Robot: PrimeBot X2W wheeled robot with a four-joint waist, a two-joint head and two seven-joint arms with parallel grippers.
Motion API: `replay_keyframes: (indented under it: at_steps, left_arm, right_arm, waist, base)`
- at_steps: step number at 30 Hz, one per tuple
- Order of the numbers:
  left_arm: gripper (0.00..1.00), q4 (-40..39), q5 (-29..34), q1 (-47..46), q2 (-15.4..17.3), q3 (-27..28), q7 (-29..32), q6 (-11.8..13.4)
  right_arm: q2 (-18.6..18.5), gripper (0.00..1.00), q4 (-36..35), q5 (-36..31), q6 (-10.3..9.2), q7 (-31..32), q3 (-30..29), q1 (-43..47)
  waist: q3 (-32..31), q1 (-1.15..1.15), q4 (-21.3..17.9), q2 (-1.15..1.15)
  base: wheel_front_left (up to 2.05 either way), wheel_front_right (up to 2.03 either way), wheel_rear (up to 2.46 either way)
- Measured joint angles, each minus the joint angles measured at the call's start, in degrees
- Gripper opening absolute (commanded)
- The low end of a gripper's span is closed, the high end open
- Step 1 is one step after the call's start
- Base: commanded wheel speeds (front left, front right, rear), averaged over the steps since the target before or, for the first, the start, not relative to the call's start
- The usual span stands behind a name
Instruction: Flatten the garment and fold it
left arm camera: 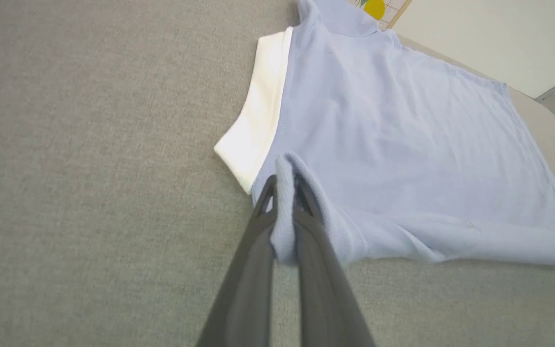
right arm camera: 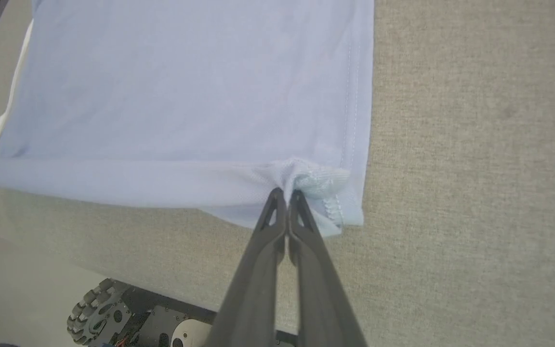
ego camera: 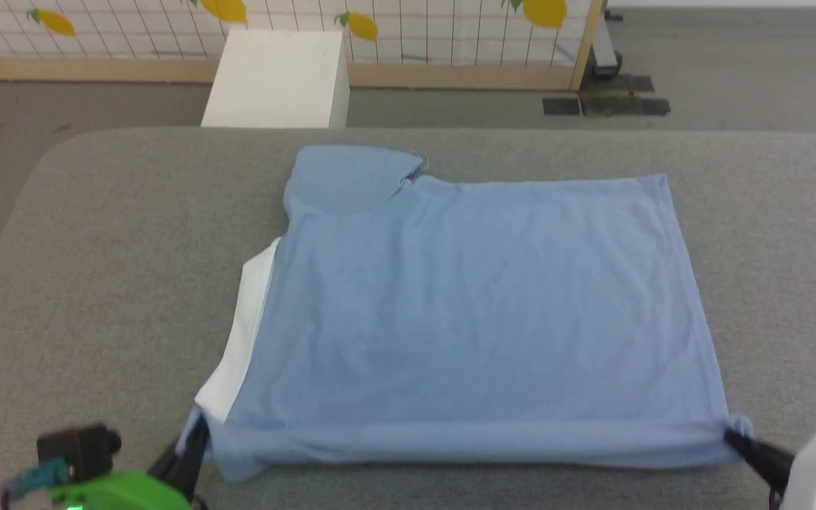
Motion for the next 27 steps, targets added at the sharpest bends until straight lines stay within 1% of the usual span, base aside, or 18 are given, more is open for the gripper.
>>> replay_keyframes:
  at_steps: [5,13,16,22,27]
  left_arm:
    - [0.00,2.9,1.4,-10.4,1.2,-1.1,1.8,-2.6]
    - [0.00,9.8,3.2,-25.9,1.0,-3.0,3.6,-7.0]
    - [0.00,12.7,3.6,-30.9,0.5,-3.7,3.9,-8.1]
    - [0.00,20.5,4.0,-38.4,-1.1,-5.7,4.7,-10.3]
    - [0.00,26.7,4.0,-41.1,-2.5,-6.8,5.4,-11.6]
  right_arm:
    - [-1.4,0.00,1.8,-0.5,-0.01,-0.2,1.7,-8.1]
    - [-3.9,0.00,6.9,-2.0,-0.01,-0.2,3.4,-20.0]
    - [-4.6,0.00,8.6,-2.2,-0.01,0.3,4.7,-23.5]
    - [-5.5,0.00,12.6,-3.6,-0.01,1.3,7.2,-27.7]
    - [-6.1,0.00,14.3,-3.9,0.01,1.8,9.0,-30.4]
  waist:
    - [3.3,0.00,-0.3,0.00]
    - [10.0,0.01,-0.6,0.00]
    - [12.7,0.01,-0.5,0.00]
    - [18.0,0.01,-0.3,0.00]
    - [21.5,0.01,-0.1,0.00]
  base:
    - [0.00,0.00,0.00]
    - [0.00,0.00,0.00]
    - [0.00,0.00,0.00]
    - [0.00,0.00,0.00]
    - [0.00,0.00,0.00]
